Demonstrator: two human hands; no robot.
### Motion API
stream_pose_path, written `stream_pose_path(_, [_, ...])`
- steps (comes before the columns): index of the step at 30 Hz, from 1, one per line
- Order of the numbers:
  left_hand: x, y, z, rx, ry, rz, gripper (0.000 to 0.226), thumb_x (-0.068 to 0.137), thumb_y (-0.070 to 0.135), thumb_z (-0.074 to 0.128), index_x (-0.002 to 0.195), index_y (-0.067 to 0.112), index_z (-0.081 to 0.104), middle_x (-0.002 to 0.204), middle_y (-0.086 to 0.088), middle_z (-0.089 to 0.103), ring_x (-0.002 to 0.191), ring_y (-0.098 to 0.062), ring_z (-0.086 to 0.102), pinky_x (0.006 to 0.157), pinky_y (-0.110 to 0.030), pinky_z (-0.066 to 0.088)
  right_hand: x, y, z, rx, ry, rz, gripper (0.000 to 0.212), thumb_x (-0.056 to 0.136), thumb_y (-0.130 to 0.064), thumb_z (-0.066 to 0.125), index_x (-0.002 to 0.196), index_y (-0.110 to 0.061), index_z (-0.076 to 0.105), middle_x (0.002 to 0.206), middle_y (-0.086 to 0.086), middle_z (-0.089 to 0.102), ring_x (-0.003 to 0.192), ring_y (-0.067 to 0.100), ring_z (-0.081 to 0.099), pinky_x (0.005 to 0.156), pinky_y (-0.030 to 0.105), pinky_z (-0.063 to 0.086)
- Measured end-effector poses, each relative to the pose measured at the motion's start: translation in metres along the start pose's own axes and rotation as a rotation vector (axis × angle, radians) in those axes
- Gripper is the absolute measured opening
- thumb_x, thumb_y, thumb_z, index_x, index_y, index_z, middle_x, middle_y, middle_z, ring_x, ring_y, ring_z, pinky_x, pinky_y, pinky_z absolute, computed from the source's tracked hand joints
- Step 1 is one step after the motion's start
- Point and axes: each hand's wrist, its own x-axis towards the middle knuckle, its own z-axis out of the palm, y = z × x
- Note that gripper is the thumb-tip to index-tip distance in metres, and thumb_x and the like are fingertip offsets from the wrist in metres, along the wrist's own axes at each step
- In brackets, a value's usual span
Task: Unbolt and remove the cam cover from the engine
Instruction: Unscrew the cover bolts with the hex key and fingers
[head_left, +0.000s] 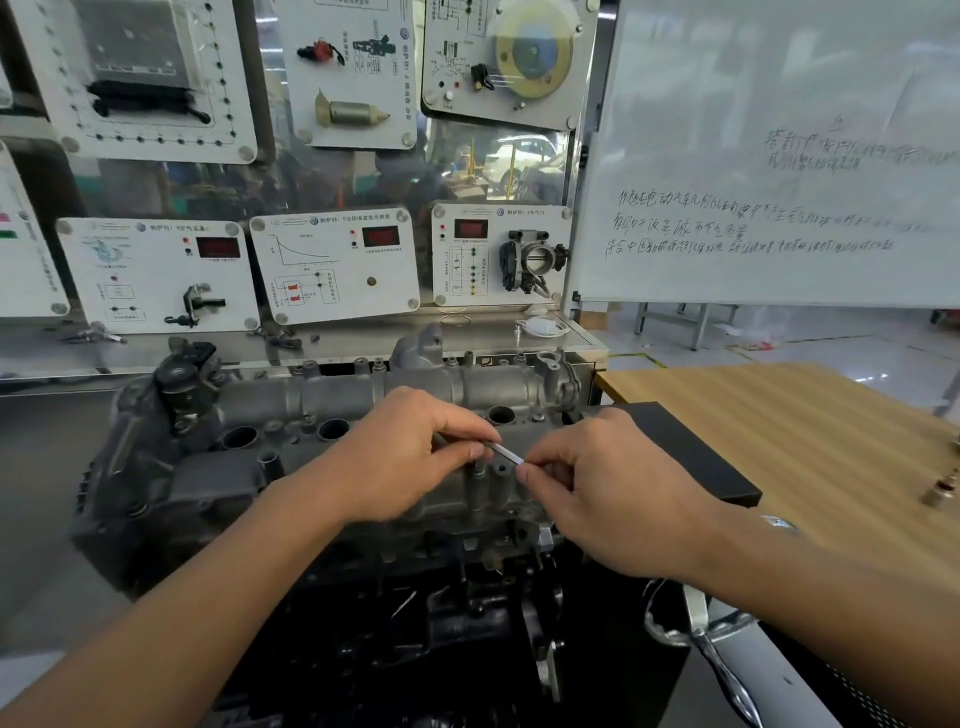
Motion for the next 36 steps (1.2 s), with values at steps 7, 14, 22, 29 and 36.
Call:
stream_pose_path(7, [-0.006,-0.01,0.004,0.068,0.079,0.123,0.021,0.091,0.018,0.071,0.108,0.028,0.077,0.085,0.022,0.071,0.077,0.003,0.066,0.069,-0.007,0.046,-0.006,-0.009,0.002,-0.167,-0.072,0.034,0.039,0.103,-0.038,0.041,0.069,-0.02,0.047,0.055,-0.005,0.04,0.05,0.012,0.035,0.057,0.041,0.046])
stream_pose_path(14, [-0.009,-0.017,0.006,0.077,0.11,0.188,0.021,0.092,0.016,0.071,0.106,0.03,0.076,0.085,0.012,0.071,0.074,-0.006,0.066,0.069,-0.021,0.052,-0.008,-0.02,0.009,-0.186,-0.071,0.066,0.038,0.103,-0.042,0.036,0.073,-0.021,0.048,0.061,-0.004,0.041,0.053,0.02,0.041,0.055,0.033,0.04])
stream_pose_path(22, [-0.011,-0.013,0.013,0.071,0.138,0.162,0.027,0.094,0.02,0.067,0.119,0.029,0.073,0.085,0.011,0.069,0.069,-0.003,0.062,0.066,-0.016,0.049,-0.007,0.024,0.006,-0.201,0.048,-0.191,0.034,0.103,-0.033,0.049,0.081,-0.014,0.067,0.057,-0.004,0.054,0.052,0.02,0.05,0.05,0.039,0.043])
stream_pose_path(29, [-0.012,-0.016,0.02,0.11,0.211,0.218,0.028,0.092,0.014,0.07,0.12,0.018,0.072,0.076,0.013,0.069,0.082,-0.003,0.06,0.07,-0.028,0.053,0.011,0.048,0.001,-0.262,0.02,-0.378,0.035,0.104,-0.034,0.047,0.089,-0.016,0.072,0.06,-0.006,0.058,0.049,0.015,0.051,0.045,0.034,0.044])
stream_pose_path(36, [-0.012,-0.013,0.02,-0.054,0.257,0.039,0.019,0.089,0.028,0.074,0.108,0.026,0.077,0.082,0.021,0.072,0.072,0.007,0.066,0.067,-0.009,0.048,0.08,0.056,-0.018,-0.465,-0.157,-0.593,0.02,0.101,-0.025,0.053,0.1,-0.017,0.072,0.093,-0.001,0.069,0.087,0.022,0.059,0.077,0.036,0.049])
